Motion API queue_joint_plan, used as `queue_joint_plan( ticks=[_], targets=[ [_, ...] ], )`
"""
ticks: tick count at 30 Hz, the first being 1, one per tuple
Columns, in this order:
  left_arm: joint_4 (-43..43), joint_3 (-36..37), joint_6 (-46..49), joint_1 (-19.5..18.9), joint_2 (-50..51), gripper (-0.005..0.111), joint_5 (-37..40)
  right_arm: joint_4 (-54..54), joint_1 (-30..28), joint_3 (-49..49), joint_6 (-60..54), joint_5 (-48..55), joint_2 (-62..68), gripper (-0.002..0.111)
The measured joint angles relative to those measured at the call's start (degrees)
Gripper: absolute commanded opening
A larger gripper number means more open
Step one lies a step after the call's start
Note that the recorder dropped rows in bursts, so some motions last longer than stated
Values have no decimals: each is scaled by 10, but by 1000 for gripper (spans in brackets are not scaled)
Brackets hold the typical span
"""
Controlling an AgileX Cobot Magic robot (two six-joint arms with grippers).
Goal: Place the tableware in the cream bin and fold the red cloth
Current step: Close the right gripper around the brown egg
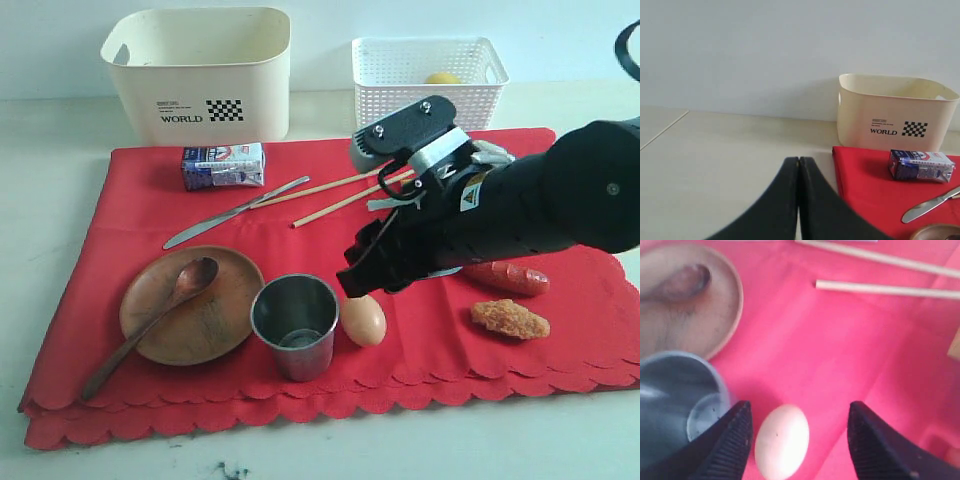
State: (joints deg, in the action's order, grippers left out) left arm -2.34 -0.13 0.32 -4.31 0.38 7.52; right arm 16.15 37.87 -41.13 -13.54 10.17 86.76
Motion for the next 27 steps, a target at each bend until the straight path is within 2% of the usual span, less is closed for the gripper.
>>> queue_joint_plan(
  ticks=[8,13,27],
  targets=[
    [0,0,0,0,0,2,0,1,-14,0,0,2,-23,56],
    [0,0,0,0,0,2,0,1,-35,0,14,7,14,56],
    [0,0,0,0,0,2,0,1,-36,0,25,-18,112,56]
  ],
)
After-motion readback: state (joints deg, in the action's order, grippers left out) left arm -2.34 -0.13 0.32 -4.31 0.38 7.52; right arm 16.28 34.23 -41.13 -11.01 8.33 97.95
